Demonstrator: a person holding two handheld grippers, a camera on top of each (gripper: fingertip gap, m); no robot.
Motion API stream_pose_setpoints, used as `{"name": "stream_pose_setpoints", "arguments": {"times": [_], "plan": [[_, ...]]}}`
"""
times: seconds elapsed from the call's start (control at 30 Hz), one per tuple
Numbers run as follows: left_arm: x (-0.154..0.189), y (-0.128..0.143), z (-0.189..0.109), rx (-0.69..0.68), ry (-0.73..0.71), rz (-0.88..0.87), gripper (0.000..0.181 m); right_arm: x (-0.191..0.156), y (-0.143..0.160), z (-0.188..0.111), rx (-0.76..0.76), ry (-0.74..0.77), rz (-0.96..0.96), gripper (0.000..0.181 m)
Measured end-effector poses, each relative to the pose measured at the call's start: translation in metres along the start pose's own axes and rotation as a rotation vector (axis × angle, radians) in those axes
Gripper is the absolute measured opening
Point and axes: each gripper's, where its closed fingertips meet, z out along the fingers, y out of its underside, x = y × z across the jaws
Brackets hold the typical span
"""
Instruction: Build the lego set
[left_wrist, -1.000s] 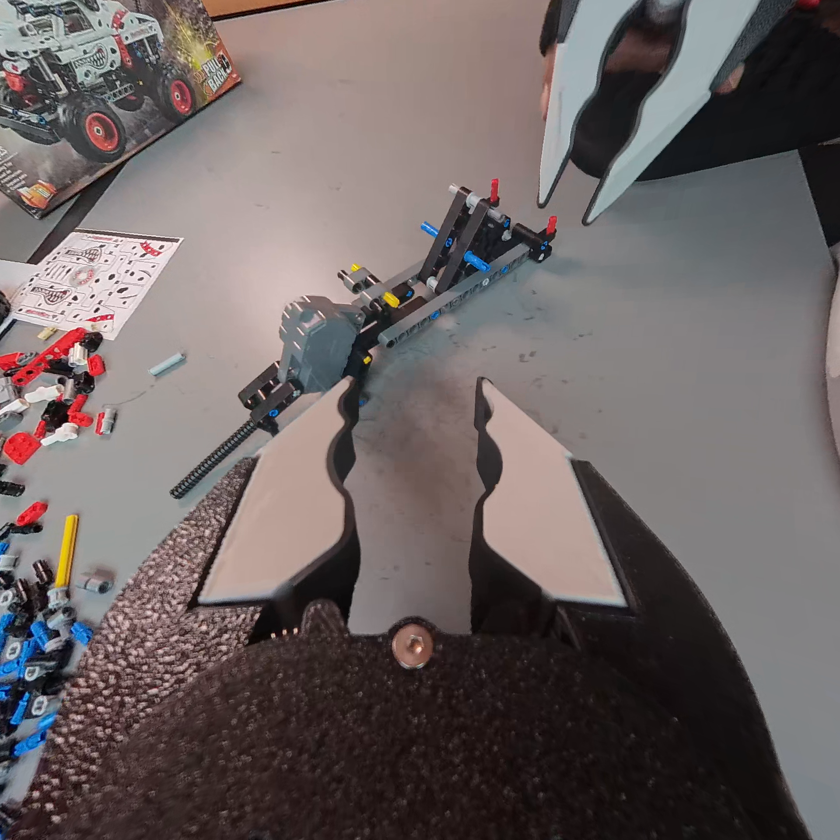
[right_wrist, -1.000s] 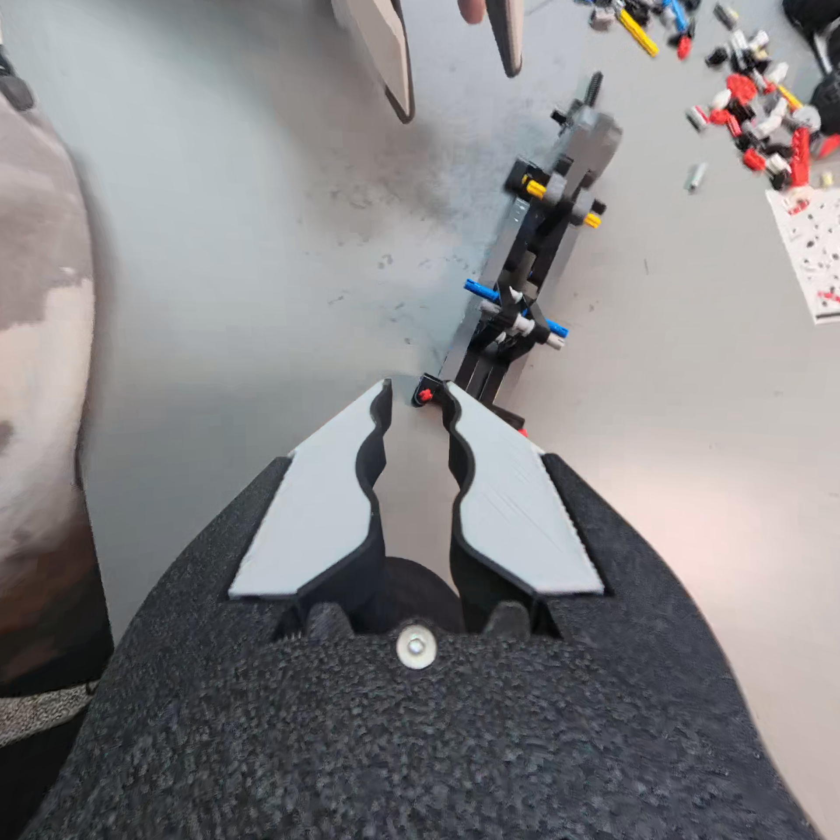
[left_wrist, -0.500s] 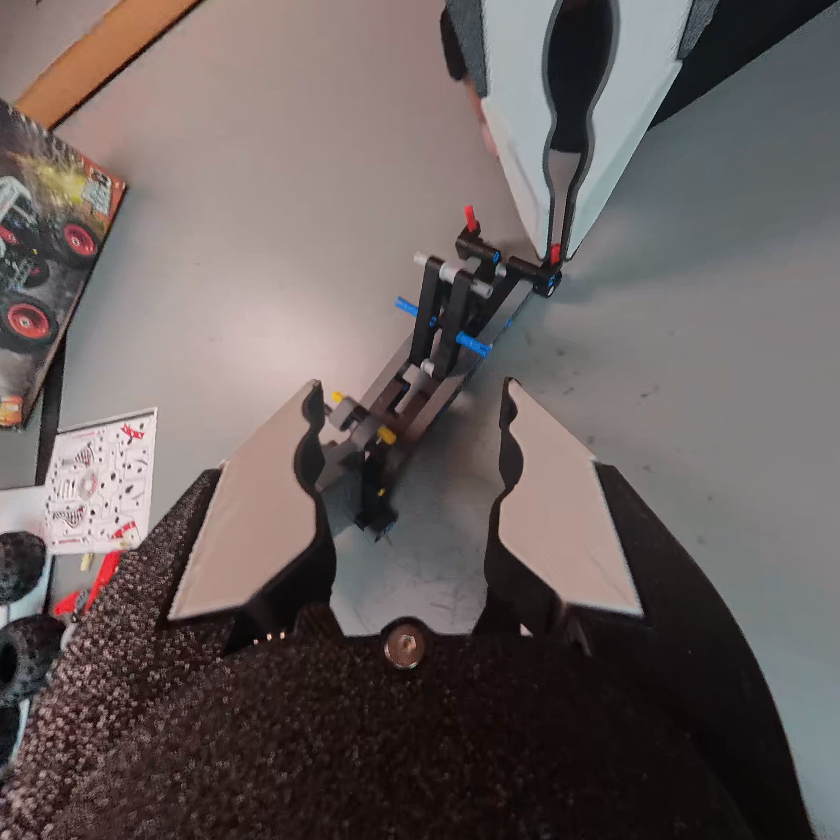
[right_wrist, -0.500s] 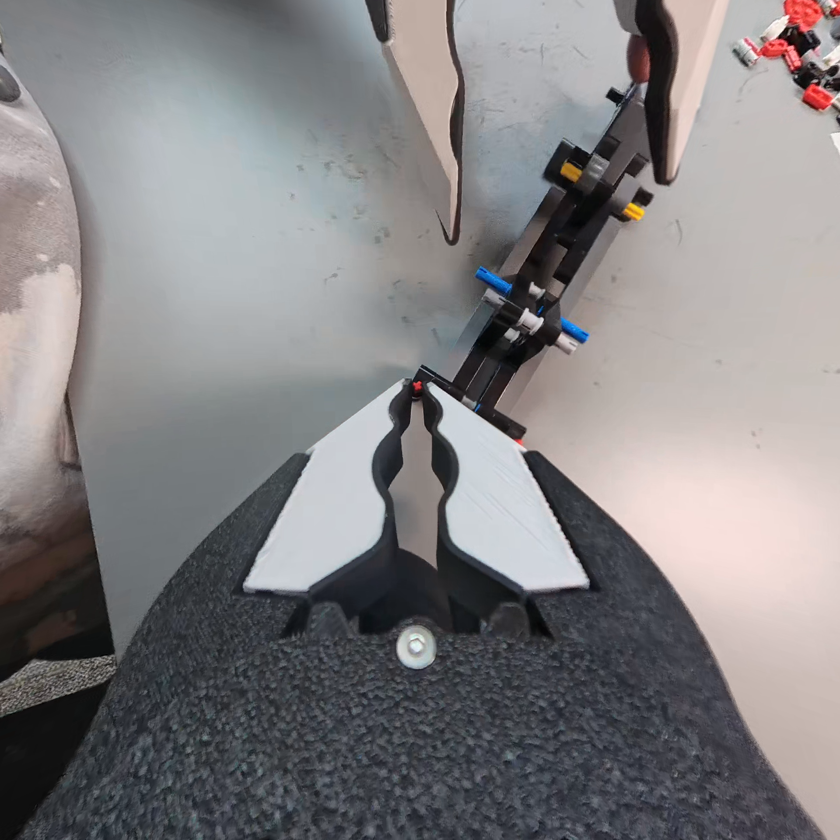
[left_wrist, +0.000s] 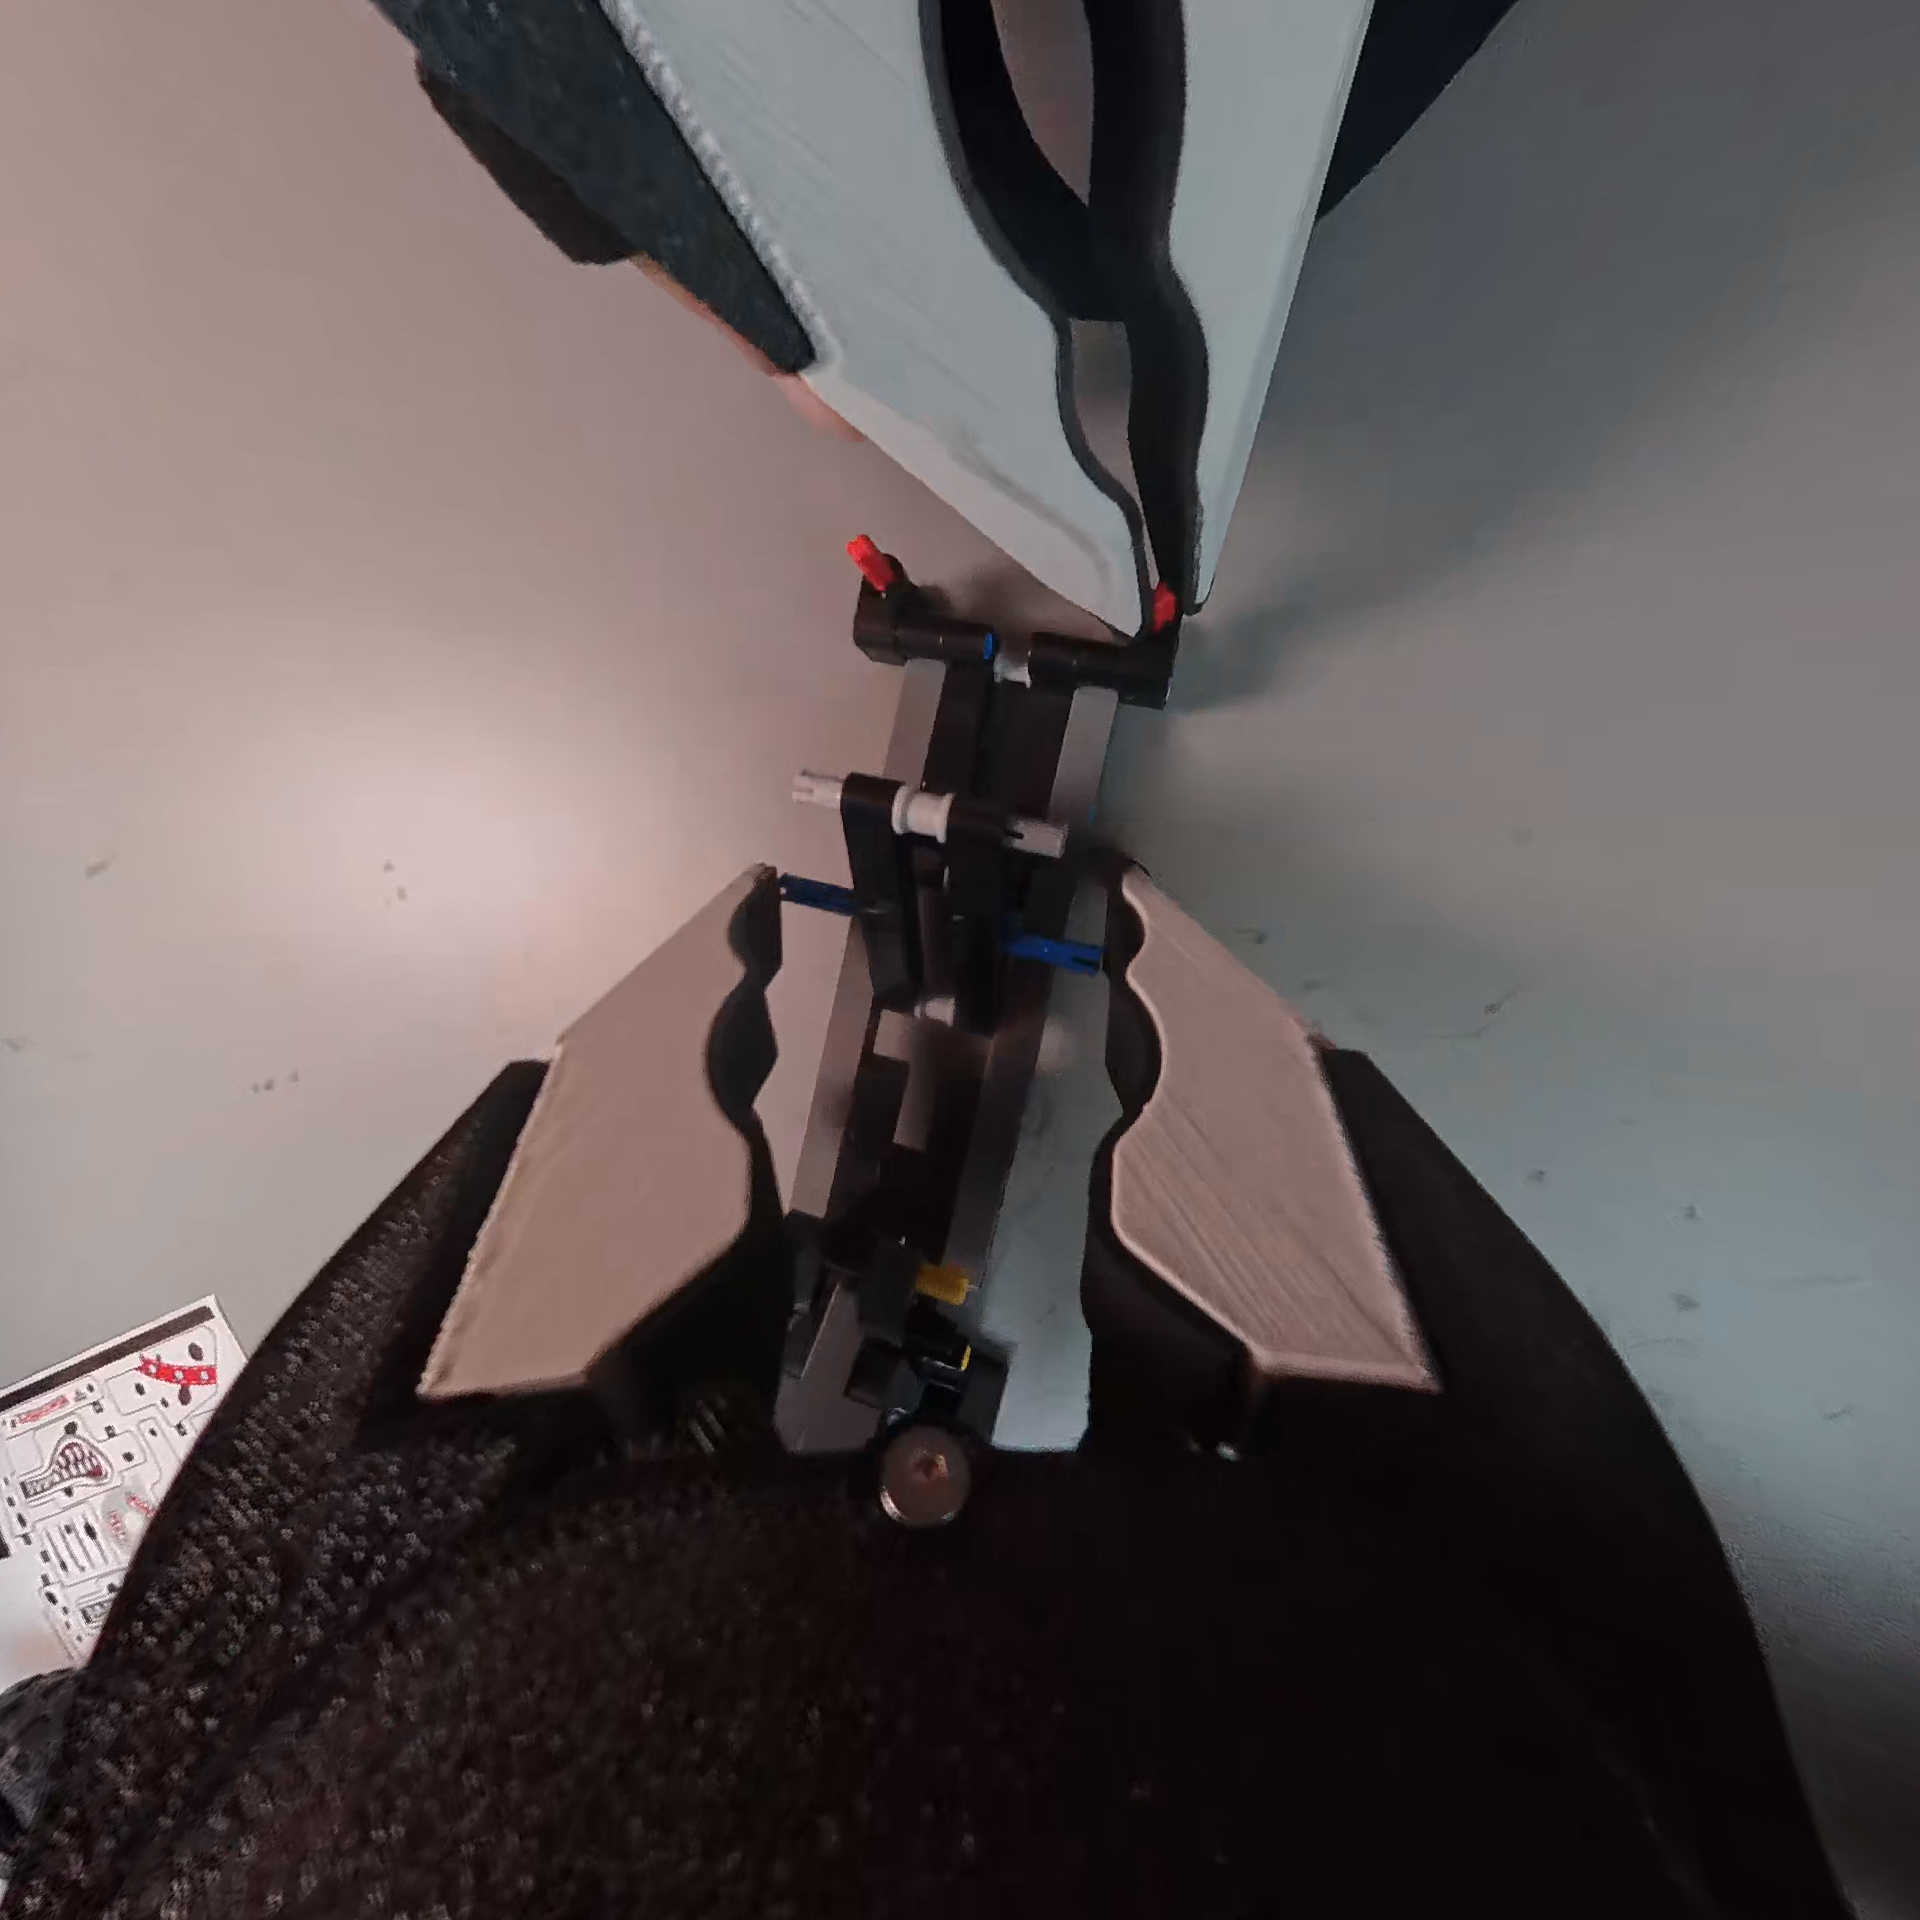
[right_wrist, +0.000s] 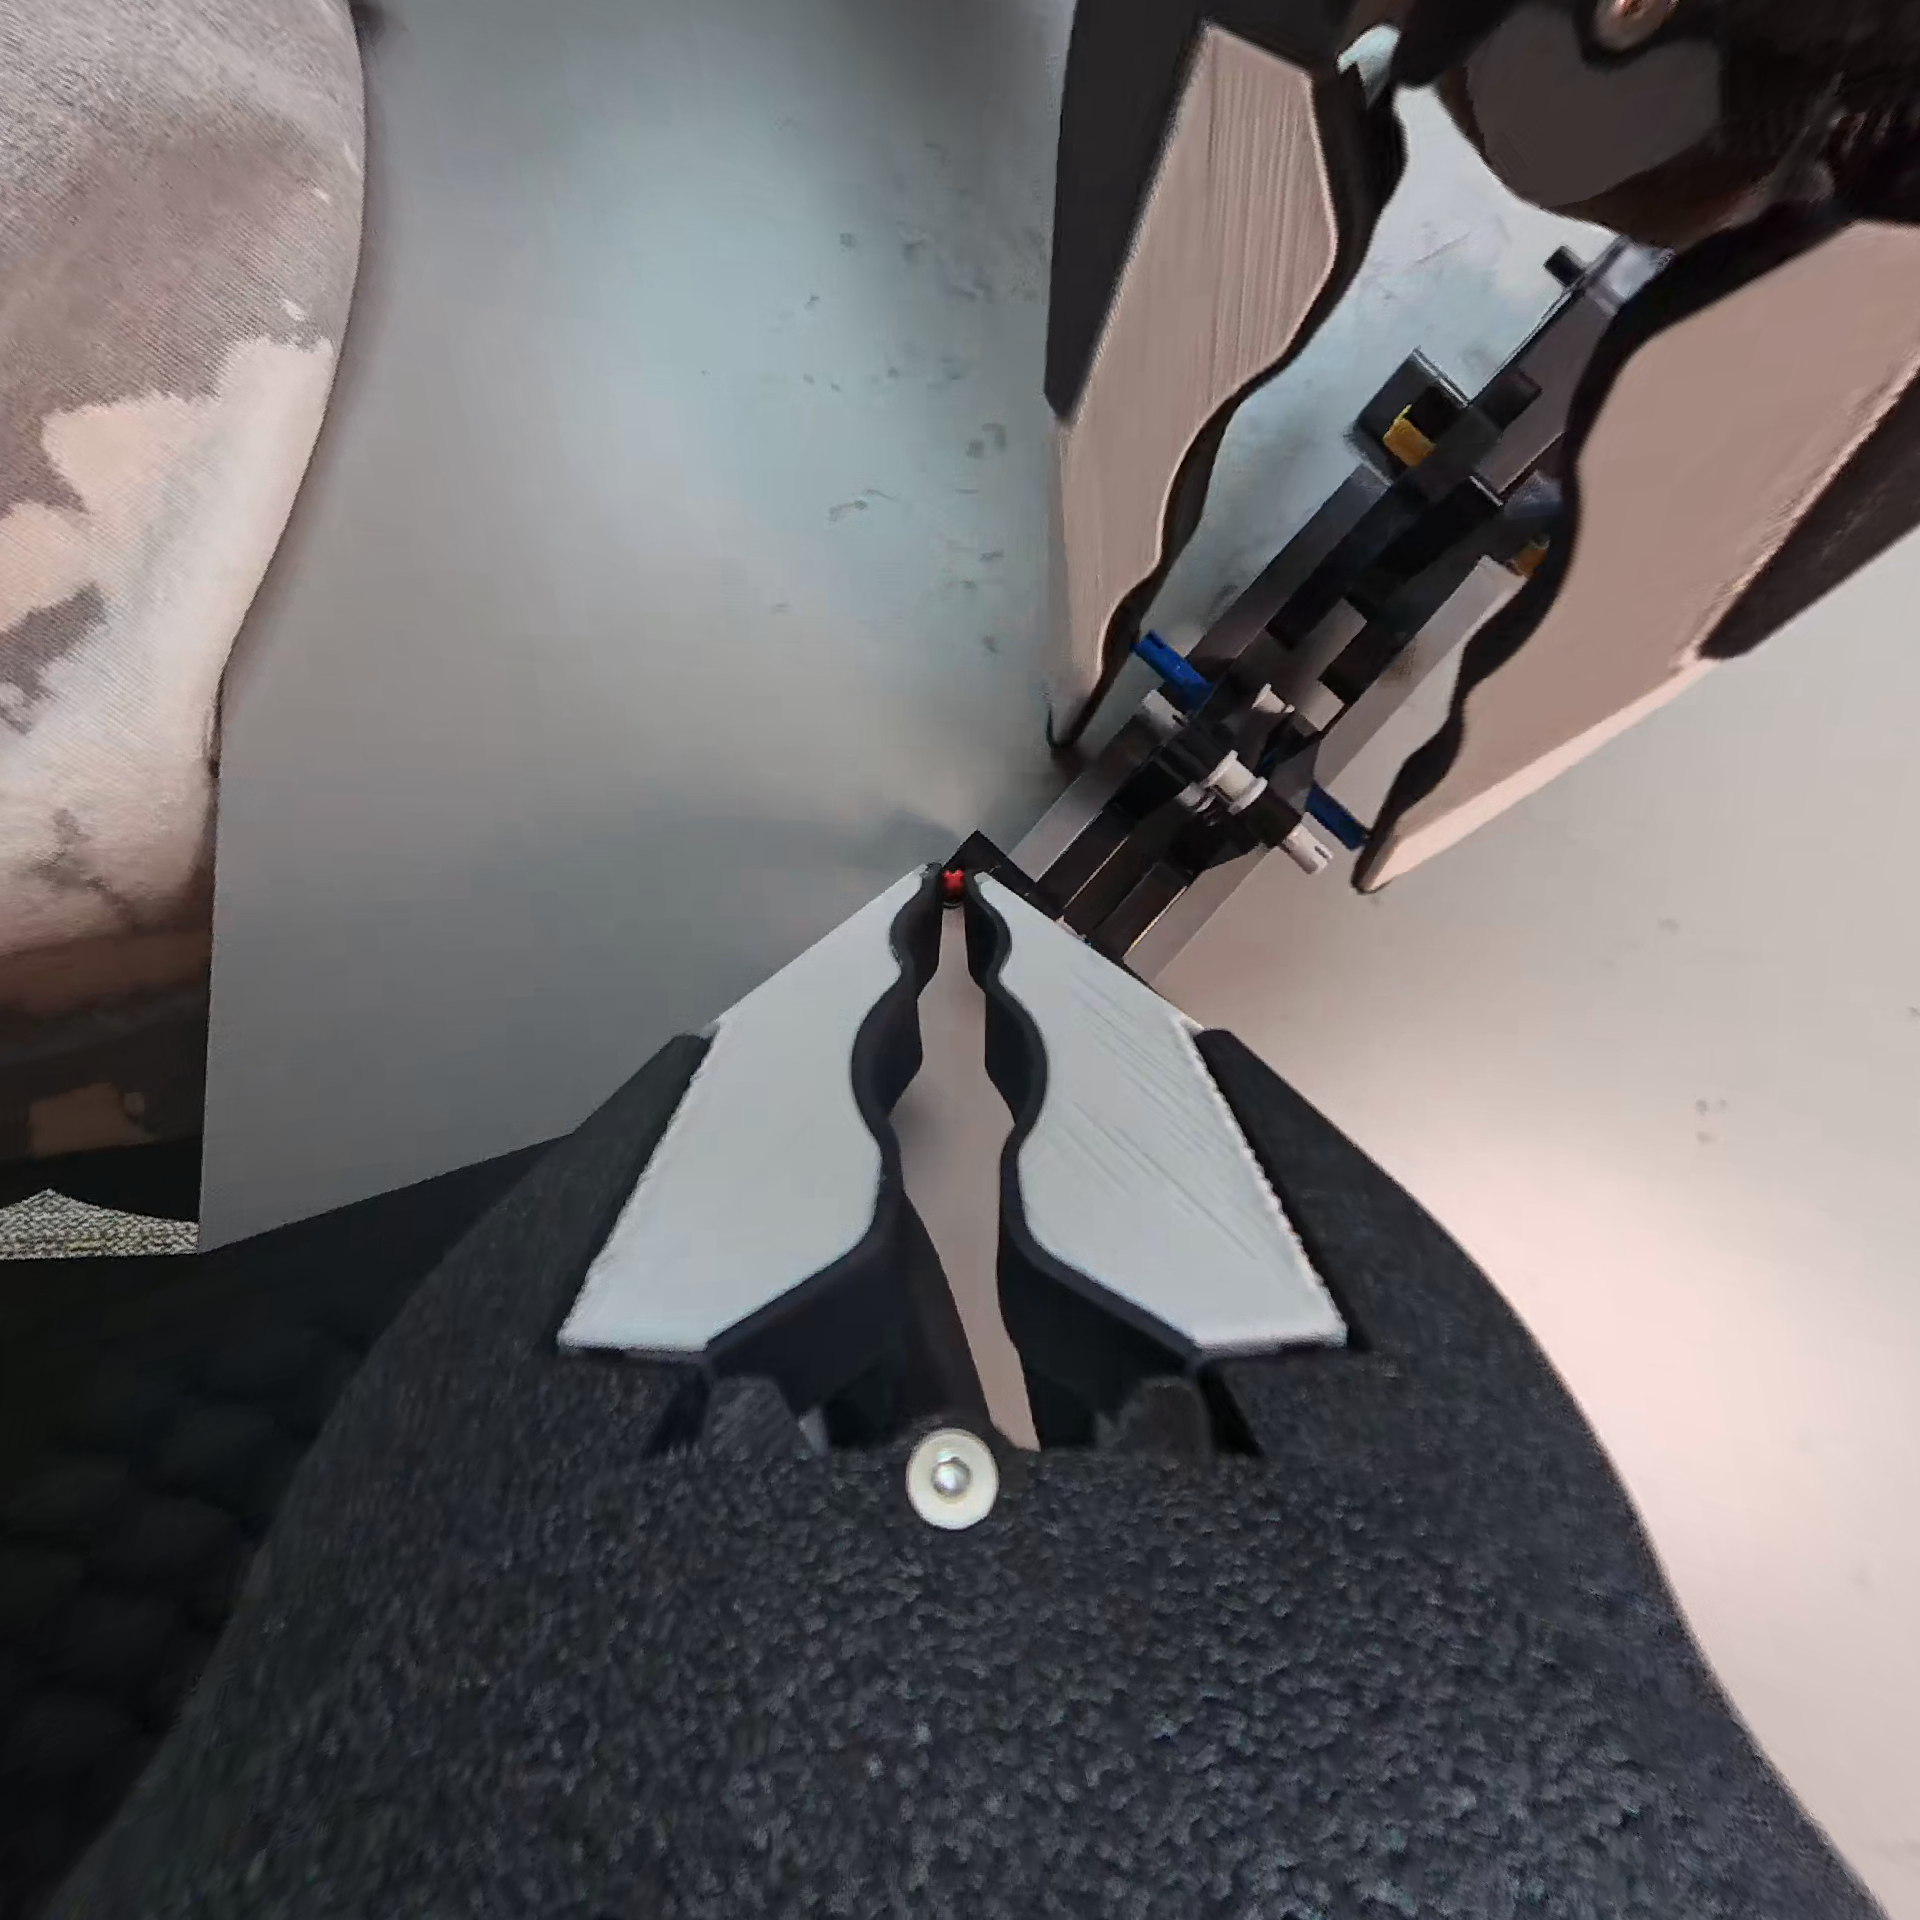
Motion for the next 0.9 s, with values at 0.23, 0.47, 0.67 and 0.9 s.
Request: {"name": "stream_pose_setpoints", "arguments": {"times": [0.23,0.47,0.67,0.9], "plan": [[0.0002,0.0,0.0016,0.0,0.018,0.028,0.062,-0.0004,-0.001,0.0003,0.006,-0.008,0.083,0.004],[0.0008,0.0003,0.0015,-0.004,0.013,0.023,0.062,-0.001,-0.0023,-0.0006,0.035,0.006,0.14,0.003],[0.0013,0.0002,0.0015,-0.004,0.017,0.025,0.061,-0.0018,-0.0032,-0.0013,0.072,0.007,0.165,0.003],[0.0017,-0.0002,0.0015,-0.004,0.012,0.03,0.061,-0.0024,-0.0038,-0.0024,0.08,-0.001,0.186,0.003]]}}
